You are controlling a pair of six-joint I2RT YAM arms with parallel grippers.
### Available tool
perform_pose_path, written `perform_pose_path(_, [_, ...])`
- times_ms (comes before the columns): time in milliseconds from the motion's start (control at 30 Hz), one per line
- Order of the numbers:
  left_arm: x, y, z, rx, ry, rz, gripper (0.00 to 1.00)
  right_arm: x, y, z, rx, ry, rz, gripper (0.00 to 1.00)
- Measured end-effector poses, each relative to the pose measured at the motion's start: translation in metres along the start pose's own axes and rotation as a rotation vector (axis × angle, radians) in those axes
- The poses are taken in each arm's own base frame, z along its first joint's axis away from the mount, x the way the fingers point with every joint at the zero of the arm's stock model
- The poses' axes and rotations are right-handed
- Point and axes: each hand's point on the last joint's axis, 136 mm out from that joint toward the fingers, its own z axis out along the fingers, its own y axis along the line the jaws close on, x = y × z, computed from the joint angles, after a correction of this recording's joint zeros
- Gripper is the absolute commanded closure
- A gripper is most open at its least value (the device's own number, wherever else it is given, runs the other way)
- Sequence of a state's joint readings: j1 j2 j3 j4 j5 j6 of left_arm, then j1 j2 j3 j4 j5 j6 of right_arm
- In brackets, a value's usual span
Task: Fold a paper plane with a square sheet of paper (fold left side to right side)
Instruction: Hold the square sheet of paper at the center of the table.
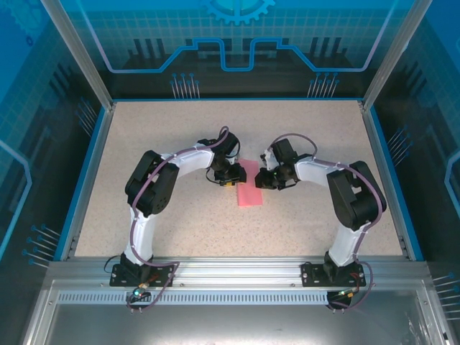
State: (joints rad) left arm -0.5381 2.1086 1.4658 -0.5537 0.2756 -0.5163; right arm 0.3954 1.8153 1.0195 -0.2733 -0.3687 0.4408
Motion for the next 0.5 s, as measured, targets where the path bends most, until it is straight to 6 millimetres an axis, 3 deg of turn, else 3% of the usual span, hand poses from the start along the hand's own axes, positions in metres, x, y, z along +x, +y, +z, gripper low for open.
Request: perform_pose_path(500, [0.000, 0.000, 0.000, -0.005, -0.003, 0.002, 0.54, 0.005, -0.006, 0.014, 0.033, 0.061, 0.021, 0.89])
